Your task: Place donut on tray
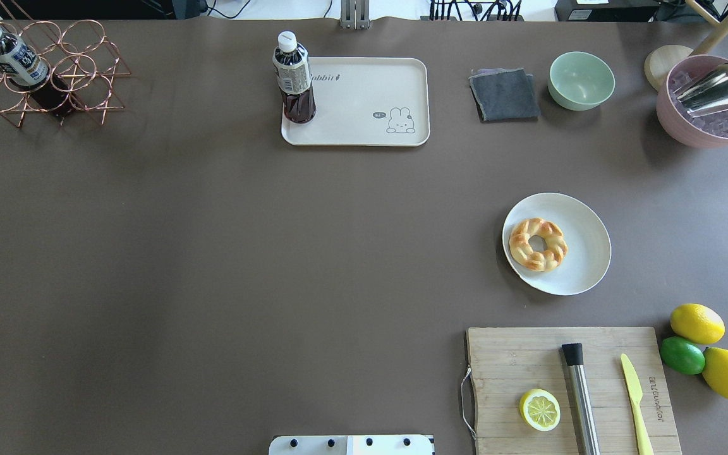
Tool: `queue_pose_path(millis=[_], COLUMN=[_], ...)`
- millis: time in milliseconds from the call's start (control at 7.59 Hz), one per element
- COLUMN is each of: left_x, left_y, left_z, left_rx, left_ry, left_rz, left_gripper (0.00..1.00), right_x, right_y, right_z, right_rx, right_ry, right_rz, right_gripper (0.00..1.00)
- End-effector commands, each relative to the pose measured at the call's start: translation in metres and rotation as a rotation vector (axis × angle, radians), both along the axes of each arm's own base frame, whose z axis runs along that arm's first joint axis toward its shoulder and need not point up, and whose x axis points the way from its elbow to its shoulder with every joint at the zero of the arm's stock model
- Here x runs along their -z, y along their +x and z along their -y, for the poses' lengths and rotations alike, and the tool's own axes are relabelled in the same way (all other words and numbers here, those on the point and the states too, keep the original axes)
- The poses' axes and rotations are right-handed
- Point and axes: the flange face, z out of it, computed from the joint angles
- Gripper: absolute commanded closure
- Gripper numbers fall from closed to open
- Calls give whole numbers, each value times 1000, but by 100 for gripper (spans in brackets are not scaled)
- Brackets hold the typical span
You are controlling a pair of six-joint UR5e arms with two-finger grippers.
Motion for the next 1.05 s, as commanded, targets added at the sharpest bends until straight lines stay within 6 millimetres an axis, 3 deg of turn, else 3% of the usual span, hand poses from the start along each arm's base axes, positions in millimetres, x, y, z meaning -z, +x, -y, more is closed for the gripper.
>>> queue_pose_path(millis=[0, 395, 659, 922], left_x=[-2, -2, -3, -3], left_y=[-1, -1, -1, -1], left_z=[0, -1, -1, -1], left_rx=[0, 0, 0, 1], left_ry=[-4, -4, -5, -5], left_rz=[7, 7, 7, 9], left_gripper=[2, 2, 2, 2], right_x=[34, 44, 41, 32], right_y=[-77, -158, -227, -263], right_z=[-6, -17, -48, -75], right_rx=[-74, -84, -117, -111], right_ry=[-9, 13, 9, -13], right_rz=[95, 93, 132, 129], right_gripper=[0, 0, 0, 0])
